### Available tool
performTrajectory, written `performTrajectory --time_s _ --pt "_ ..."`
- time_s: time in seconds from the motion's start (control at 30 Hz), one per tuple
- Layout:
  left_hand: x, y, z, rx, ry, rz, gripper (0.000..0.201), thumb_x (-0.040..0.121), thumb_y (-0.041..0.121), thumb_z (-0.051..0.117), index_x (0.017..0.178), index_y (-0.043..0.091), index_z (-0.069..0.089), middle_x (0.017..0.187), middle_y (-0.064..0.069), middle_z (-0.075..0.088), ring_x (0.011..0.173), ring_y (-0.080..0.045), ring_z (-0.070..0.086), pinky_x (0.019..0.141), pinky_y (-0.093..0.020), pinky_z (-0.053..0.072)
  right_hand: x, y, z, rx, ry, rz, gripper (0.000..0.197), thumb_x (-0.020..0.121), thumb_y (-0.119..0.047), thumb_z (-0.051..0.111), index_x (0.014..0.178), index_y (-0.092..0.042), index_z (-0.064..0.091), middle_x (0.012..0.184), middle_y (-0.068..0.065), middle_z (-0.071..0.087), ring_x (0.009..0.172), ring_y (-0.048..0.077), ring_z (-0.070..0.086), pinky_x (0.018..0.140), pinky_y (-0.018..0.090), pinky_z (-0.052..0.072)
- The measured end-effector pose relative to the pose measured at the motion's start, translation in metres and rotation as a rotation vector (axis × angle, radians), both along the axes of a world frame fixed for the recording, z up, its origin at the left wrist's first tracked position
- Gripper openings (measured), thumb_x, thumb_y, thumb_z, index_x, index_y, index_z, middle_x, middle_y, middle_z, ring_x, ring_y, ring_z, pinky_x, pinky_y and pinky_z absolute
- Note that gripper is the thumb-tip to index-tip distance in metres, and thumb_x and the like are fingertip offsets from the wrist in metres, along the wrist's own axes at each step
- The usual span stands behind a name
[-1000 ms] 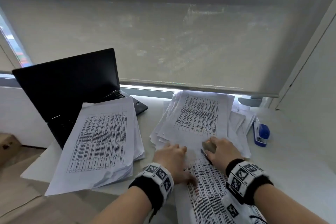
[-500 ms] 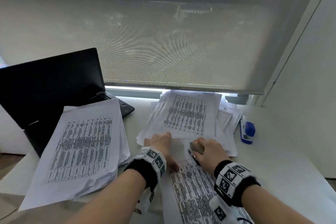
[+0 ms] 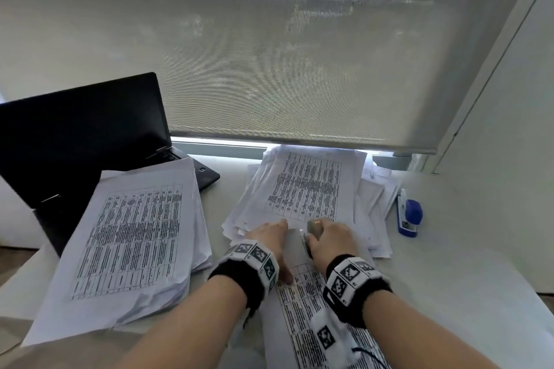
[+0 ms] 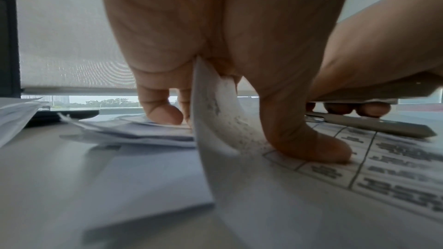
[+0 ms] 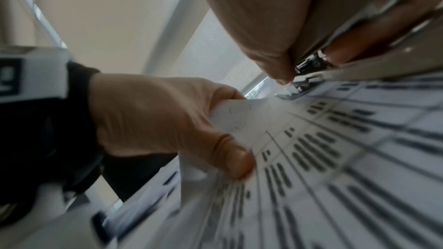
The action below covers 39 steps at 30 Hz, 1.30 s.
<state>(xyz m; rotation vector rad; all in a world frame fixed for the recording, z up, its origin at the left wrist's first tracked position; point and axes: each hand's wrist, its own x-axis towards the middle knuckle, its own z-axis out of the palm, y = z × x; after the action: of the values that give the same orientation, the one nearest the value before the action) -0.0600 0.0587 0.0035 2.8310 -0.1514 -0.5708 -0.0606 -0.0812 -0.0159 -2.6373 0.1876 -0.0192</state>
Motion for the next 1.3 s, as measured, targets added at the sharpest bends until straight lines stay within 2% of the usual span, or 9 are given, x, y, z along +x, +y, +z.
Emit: performTrajectory --time_s 0.17,0.27,0.4,0.47,0.63,0.83,1.0,1.2,1.3 --pt "-0.002 0.002 0.002 -0.028 0.011 0.017 0.087 0.052 0.035 0.095 0.122 0.02 0.045 0.125 -0.006 0.055 0.115 -0.028 0.056 0.098 -0.039 0.046 0.001 -0.015 0.004 0.139 -0.028 -0.06 0.04 0.089 -0.039 0.06 0.124 -0.02 0.056 0.115 0.007 0.062 0.106 0.024 0.057 0.097 0.034 0.046" --pt "-0.002 0.002 0.003 -0.026 0.008 0.016 0.092 0.055 0.034 0.094 0.13 0.017 0.043 0.128 -0.008 0.054 0.118 -0.029 0.056 0.099 -0.038 0.046 -0.011 -0.042 0.007 0.025 0.043 0.019 0.038 0.088 -0.041 0.06 0.122 -0.024 0.055 0.104 0.003 0.056 0.096 0.021 0.055 0.093 0.034 0.047" --pt "-0.004 0.001 0.004 -0.022 0.007 0.033 0.094 0.054 0.037 0.094 0.13 0.018 0.043 0.126 -0.006 0.055 0.116 -0.028 0.056 0.101 -0.042 0.046 -0.027 -0.067 0.011 -0.089 0.093 0.067 0.041 0.089 -0.041 0.058 0.126 -0.022 0.052 0.11 0.006 0.056 0.101 0.021 0.055 0.095 0.03 0.043" --pt "-0.006 0.0 0.005 -0.027 0.008 0.047 0.094 0.052 0.038 0.094 0.129 0.02 0.043 0.124 -0.005 0.055 0.115 -0.028 0.057 0.101 -0.044 0.046 -0.027 -0.067 0.009 -0.097 0.095 0.08 0.041 0.089 -0.041 0.058 0.126 -0.023 0.052 0.113 0.007 0.056 0.102 0.02 0.055 0.095 0.03 0.043" --pt "-0.01 0.0 0.005 -0.053 0.015 0.053 0.09 0.054 0.035 0.094 0.127 0.02 0.042 0.119 -0.004 0.057 0.111 -0.028 0.058 0.098 -0.045 0.048 -0.015 -0.057 0.007 -0.087 0.095 0.048 0.031 0.086 -0.043 0.059 0.11 -0.023 0.056 0.111 0.006 0.06 0.099 0.021 0.058 0.092 0.032 0.046" --pt "-0.008 -0.001 0.003 -0.035 0.013 0.035 0.094 0.057 0.033 0.093 0.134 0.022 0.04 0.123 -0.004 0.057 0.114 -0.027 0.058 0.098 -0.043 0.046 -0.007 -0.056 0.006 -0.05 0.091 0.063 0.034 0.087 -0.041 0.06 0.115 -0.022 0.057 0.113 0.004 0.059 0.091 0.015 0.05 0.091 0.028 0.043" --pt "-0.009 -0.004 0.005 0.002 0.013 0.023 0.099 0.06 0.035 0.091 0.14 0.022 0.035 0.13 -0.005 0.056 0.118 -0.028 0.056 0.099 -0.043 0.045 0.005 -0.043 0.003 0.002 0.073 -0.009 0.036 0.088 -0.039 0.058 0.117 -0.017 0.059 0.114 0.006 0.062 0.104 0.023 0.057 0.089 0.028 0.043" --pt "-0.011 -0.005 0.003 0.024 -0.023 0.022 0.09 0.061 0.035 0.091 0.133 0.019 0.039 0.127 -0.005 0.058 0.117 -0.026 0.056 0.098 -0.04 0.044 0.019 -0.037 0.005 0.168 0.003 -0.174 0.04 0.089 -0.037 0.06 0.121 -0.013 0.061 0.119 0.01 0.063 0.111 0.028 0.057 0.094 0.028 0.042" --pt "-0.012 -0.004 0.002 0.04 -0.036 0.035 0.083 0.058 0.035 0.093 0.123 0.019 0.044 0.118 -0.002 0.062 0.11 -0.025 0.06 0.09 -0.036 0.046 0.012 -0.047 0.01 0.225 -0.057 -0.178 0.039 0.089 -0.035 0.061 0.121 -0.013 0.06 0.116 0.01 0.065 0.108 0.028 0.058 0.094 0.029 0.042"
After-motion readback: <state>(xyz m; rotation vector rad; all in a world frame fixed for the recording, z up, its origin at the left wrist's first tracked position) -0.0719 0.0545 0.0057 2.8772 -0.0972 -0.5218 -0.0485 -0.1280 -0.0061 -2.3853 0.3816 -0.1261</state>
